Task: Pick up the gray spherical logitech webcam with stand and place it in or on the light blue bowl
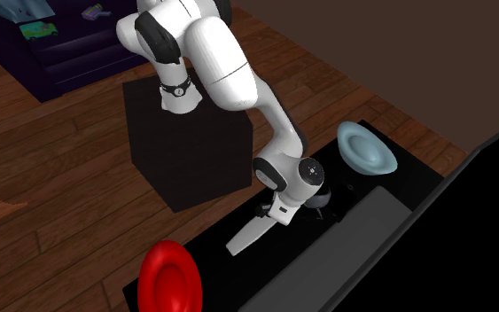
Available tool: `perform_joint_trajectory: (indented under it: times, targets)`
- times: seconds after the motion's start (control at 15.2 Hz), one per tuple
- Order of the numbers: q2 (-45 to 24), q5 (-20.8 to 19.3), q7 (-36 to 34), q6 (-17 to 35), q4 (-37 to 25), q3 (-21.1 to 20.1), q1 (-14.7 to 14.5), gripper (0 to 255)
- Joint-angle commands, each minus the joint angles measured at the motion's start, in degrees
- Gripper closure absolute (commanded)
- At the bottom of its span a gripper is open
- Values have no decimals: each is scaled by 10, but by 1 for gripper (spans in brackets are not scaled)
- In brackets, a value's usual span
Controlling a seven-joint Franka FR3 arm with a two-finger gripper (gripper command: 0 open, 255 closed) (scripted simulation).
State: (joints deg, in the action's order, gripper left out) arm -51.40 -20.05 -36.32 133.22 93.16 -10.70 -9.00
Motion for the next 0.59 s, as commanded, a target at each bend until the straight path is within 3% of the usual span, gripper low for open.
perform_joint_trajectory:
  times: [0.0, 0.07, 0.53]
  targets:
    - [0, 0, 0, 0, 0, 0, 0, 0]
    - [0, 0, 0, 0, 0, 0, 0, 255]
    - [0, 0, 0, 0, 0, 0, 0, 255]
